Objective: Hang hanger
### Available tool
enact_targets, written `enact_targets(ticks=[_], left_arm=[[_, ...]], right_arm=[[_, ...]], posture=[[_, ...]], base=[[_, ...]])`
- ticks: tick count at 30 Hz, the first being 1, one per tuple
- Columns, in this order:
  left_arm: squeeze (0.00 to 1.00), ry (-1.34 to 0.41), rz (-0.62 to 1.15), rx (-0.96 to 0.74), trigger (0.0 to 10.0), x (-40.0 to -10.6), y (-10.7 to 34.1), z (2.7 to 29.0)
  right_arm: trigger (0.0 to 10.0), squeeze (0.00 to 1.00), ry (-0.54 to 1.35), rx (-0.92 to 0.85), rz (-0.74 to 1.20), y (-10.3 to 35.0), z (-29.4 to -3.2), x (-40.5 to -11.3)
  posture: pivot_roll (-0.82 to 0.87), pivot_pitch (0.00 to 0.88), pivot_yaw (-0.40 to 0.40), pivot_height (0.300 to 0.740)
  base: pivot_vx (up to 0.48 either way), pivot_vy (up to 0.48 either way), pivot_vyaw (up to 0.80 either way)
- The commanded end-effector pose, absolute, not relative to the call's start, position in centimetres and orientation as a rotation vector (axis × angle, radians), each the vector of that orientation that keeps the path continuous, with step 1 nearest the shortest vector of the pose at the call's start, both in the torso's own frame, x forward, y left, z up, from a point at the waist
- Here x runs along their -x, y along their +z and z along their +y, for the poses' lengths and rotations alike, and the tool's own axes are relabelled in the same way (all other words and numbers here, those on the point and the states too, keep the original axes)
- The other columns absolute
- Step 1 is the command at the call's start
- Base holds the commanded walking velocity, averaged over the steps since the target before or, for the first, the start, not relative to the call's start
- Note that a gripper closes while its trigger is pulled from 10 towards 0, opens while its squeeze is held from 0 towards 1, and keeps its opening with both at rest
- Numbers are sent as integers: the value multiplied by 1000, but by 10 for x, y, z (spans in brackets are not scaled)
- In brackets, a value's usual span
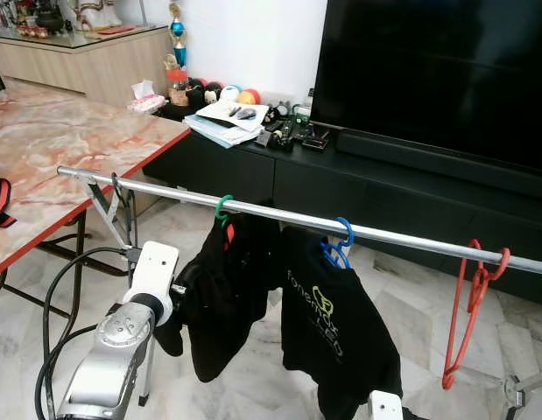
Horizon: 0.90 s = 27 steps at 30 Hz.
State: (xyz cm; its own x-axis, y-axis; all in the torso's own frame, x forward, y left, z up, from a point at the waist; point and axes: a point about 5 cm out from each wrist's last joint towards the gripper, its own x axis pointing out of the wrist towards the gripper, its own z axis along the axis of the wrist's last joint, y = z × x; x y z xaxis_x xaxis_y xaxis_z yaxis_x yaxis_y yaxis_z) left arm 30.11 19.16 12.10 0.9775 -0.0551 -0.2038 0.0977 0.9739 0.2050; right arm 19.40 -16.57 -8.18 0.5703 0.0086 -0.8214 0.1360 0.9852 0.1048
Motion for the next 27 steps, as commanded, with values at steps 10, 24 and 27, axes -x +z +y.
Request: enact_targets(ticks=[10,24,27], left_arm=[[0,-74,171,-177,10000,-311,125,197],[0,-156,164,-154,10000,-310,123,183],[0,-221,169,-152,10000,-309,123,176]], right_arm=[[10000,0,-89,-161,971,-82,-171,-193],[10000,0,-87,-159,972,-82,-170,-193],[10000,0,-86,-159,973,-82,-169,-193]], posture=[[146,0,-66,740],[143,0,-60,740],[142,0,-59,740]], base=[[0,0,0],[309,0,0],[347,0,0]])
